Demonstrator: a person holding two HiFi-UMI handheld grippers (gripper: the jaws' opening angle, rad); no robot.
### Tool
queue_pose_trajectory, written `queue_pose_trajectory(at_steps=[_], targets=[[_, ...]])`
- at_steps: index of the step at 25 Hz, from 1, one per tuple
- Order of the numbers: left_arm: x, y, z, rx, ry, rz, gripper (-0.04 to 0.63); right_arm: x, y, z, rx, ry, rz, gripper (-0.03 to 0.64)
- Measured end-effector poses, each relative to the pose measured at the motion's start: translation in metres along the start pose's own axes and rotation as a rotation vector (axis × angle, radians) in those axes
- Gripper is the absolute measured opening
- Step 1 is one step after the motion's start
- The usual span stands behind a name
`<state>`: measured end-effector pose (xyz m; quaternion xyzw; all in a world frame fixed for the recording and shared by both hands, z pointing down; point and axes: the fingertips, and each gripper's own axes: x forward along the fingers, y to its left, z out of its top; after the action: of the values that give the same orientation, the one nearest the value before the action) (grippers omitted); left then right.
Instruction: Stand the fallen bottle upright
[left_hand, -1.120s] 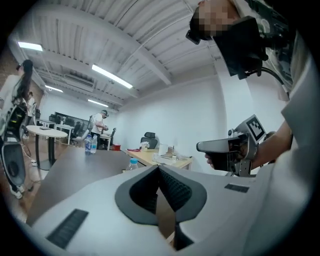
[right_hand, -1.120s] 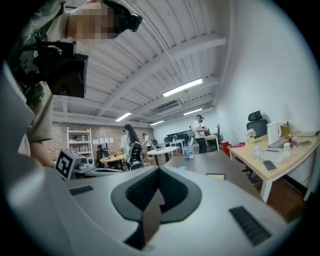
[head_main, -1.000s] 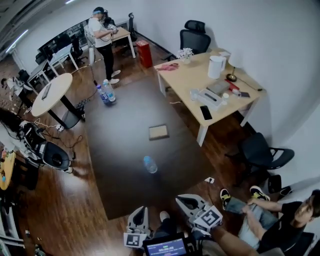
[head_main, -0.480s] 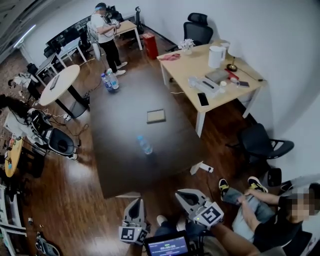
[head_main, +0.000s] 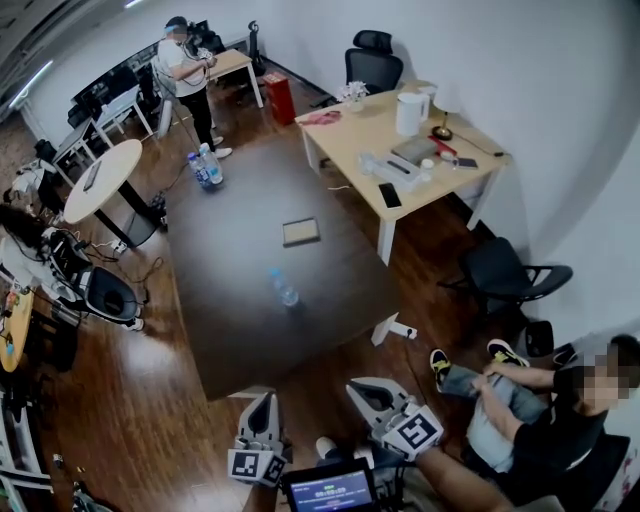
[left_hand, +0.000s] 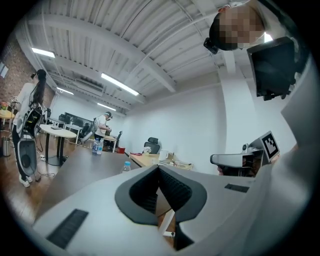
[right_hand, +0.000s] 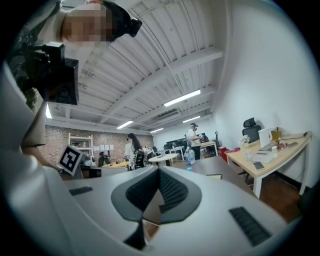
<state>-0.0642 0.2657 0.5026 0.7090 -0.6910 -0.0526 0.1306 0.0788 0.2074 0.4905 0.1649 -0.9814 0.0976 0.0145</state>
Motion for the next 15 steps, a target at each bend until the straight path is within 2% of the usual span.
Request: queue_pose_trajectory(at_steps=[9, 15], targets=[[-0.011, 0.001, 0.001, -0.009, -0.009, 0.002, 0.000, -0.006, 0.009, -0.008, -0.019, 0.033, -0.021, 0.020], [-0.015, -0.003, -0.004, 0.026, -0.021, 0.007, 0.000, -0.012, 0.009, -0.008, -0.029, 0.038, -0.018, 0.020]])
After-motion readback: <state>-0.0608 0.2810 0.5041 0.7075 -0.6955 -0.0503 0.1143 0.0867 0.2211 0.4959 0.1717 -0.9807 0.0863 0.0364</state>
